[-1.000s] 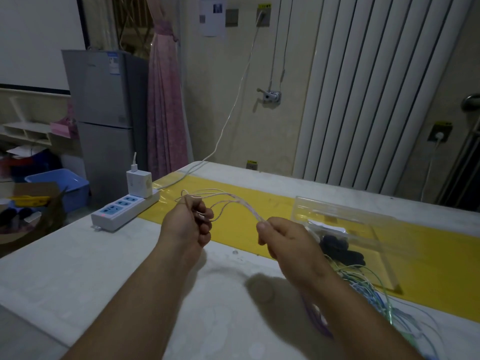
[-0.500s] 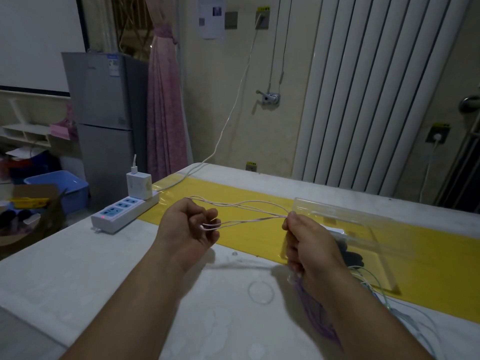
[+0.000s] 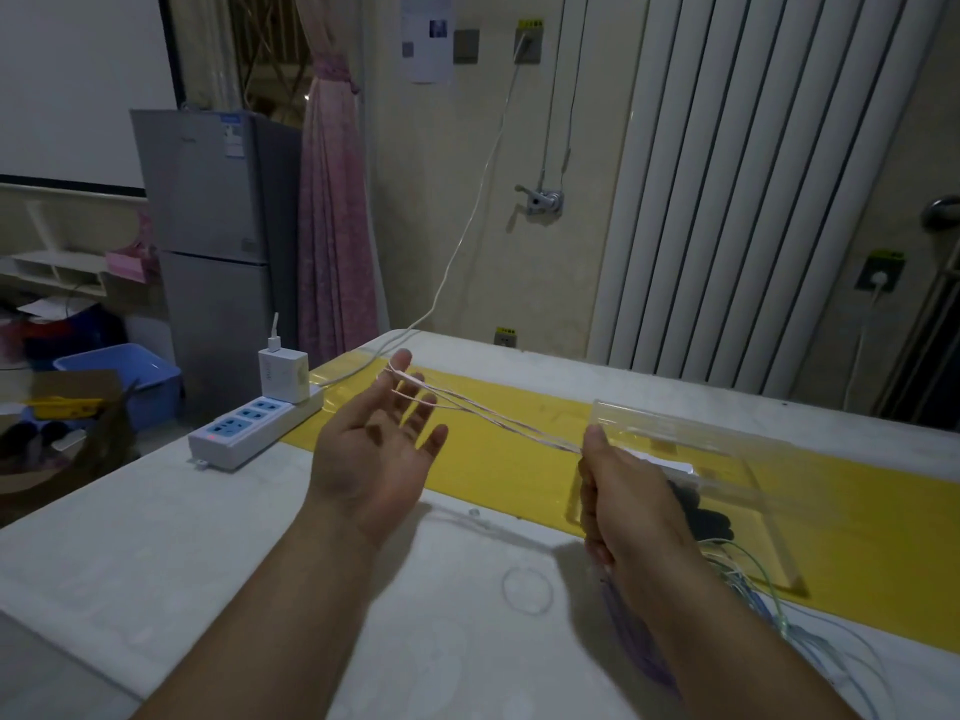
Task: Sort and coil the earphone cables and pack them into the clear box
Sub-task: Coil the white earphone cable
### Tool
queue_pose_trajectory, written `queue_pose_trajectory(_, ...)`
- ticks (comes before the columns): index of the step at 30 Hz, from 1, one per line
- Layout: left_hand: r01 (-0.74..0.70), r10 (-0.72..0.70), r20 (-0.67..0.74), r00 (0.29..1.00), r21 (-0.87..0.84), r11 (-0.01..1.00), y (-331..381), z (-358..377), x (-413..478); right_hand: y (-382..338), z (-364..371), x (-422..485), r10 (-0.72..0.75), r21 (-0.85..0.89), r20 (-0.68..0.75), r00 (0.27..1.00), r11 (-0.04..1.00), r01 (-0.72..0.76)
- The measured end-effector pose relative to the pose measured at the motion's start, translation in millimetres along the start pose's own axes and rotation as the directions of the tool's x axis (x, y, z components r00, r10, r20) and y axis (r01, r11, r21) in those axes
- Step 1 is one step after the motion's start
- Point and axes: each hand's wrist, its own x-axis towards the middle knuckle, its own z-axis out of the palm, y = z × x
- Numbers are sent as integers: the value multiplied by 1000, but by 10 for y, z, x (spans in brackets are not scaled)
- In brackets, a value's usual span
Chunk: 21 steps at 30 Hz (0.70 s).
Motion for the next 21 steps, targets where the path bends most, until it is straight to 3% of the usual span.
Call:
queue_pose_trajectory(3,28,-26,87,996,-29,999,-35,48,0,47,-16,-3,-92,-287,135,986,949,128)
queue_pose_trajectory(5,17,-11,78,997,-76,997,-44,50,15,59,-5,-23,-113,-522,257,960,819,237)
queue_pose_trajectory(7,7,-4,23,1000,-119,993,-35,18,36,62,20,-40,-92,-626,311,946,729,277)
queue_pose_trajectory(15,109,-99,-103,990,93,990,-93,14,60,77,51,-23,-201,-573,249,947,758,311)
queue_pose_trajectory(21,162,-181,12,983,386,908,-161,49,-4,14,46,-95,-215,-439,88,973,868,232)
